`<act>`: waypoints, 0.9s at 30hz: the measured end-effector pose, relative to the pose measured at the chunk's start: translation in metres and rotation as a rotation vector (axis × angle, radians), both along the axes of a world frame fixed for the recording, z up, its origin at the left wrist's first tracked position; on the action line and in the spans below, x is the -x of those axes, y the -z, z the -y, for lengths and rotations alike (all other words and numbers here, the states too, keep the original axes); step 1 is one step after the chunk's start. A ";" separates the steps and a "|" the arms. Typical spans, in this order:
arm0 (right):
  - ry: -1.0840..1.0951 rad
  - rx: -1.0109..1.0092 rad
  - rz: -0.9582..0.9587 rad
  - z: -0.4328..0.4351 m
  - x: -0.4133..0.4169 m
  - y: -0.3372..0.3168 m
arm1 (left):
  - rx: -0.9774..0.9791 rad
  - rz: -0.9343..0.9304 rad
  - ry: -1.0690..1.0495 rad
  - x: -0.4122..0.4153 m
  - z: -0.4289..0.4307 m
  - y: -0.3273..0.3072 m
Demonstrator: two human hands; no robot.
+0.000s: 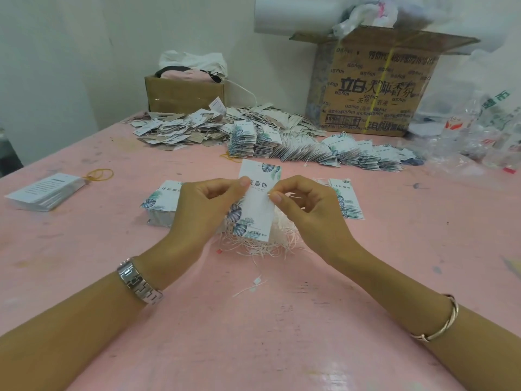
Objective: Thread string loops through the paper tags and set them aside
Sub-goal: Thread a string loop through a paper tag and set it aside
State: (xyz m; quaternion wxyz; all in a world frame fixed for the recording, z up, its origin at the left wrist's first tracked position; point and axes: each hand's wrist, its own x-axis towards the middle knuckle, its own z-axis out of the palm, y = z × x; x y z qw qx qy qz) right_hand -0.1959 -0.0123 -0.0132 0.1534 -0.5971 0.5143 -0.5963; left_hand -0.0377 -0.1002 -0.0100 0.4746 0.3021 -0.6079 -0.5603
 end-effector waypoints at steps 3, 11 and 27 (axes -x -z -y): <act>-0.008 0.012 0.001 0.000 0.000 0.000 | -0.039 -0.009 0.003 0.002 -0.003 0.001; -0.029 0.007 -0.023 -0.001 -0.001 0.002 | -0.210 -0.093 0.088 0.007 -0.011 0.002; 0.019 -0.005 -0.121 -0.005 -0.005 0.001 | -0.084 -0.097 -0.027 0.011 -0.015 0.006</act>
